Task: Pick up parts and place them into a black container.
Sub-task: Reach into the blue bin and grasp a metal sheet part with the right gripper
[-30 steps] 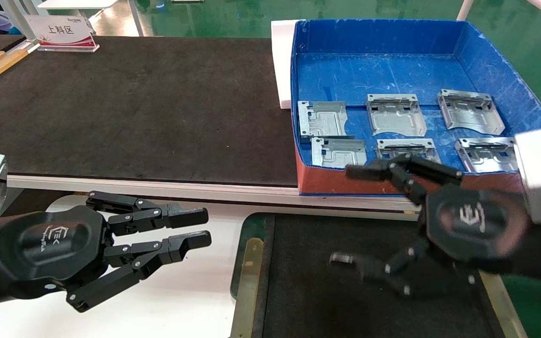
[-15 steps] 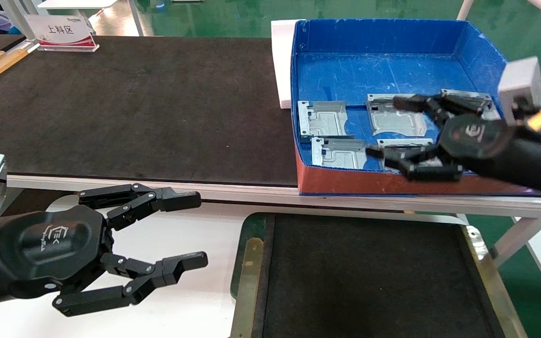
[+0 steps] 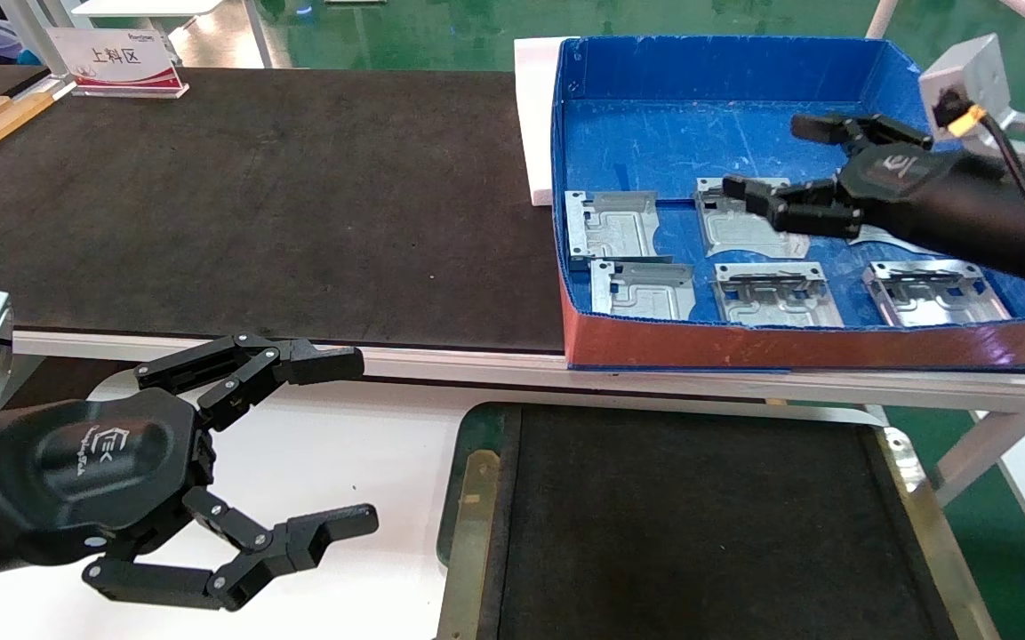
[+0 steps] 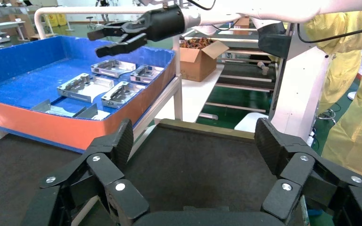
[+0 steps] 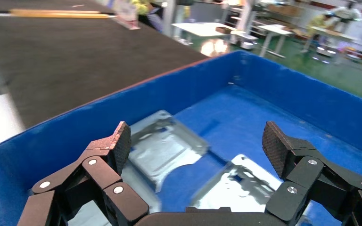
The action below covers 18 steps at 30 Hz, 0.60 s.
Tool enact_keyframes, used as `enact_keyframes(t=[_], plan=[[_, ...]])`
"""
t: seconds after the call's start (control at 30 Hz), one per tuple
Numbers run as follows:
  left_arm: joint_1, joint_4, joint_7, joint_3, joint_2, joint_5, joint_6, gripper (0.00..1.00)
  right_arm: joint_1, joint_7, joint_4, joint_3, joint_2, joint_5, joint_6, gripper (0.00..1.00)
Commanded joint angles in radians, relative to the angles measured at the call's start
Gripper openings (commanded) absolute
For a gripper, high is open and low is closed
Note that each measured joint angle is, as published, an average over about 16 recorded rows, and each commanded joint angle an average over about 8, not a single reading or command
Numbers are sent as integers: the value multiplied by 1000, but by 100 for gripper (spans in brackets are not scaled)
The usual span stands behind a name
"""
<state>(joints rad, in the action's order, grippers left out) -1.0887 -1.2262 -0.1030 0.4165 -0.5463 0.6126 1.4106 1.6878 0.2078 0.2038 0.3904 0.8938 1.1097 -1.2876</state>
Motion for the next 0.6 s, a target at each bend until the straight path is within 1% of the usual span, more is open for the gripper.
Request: enact_keyframes(t=[0.03,0.3,0.6], plan=[[0,0,0,0,0,0,0,100,21,16,-43,-1,14,3,31,100],[0,0,0,0,0,0,0,100,71,6,-143,0,39,11,139,100],[0,0,0,0,0,0,0,100,112,-81,-220,22,49,44,259,100]])
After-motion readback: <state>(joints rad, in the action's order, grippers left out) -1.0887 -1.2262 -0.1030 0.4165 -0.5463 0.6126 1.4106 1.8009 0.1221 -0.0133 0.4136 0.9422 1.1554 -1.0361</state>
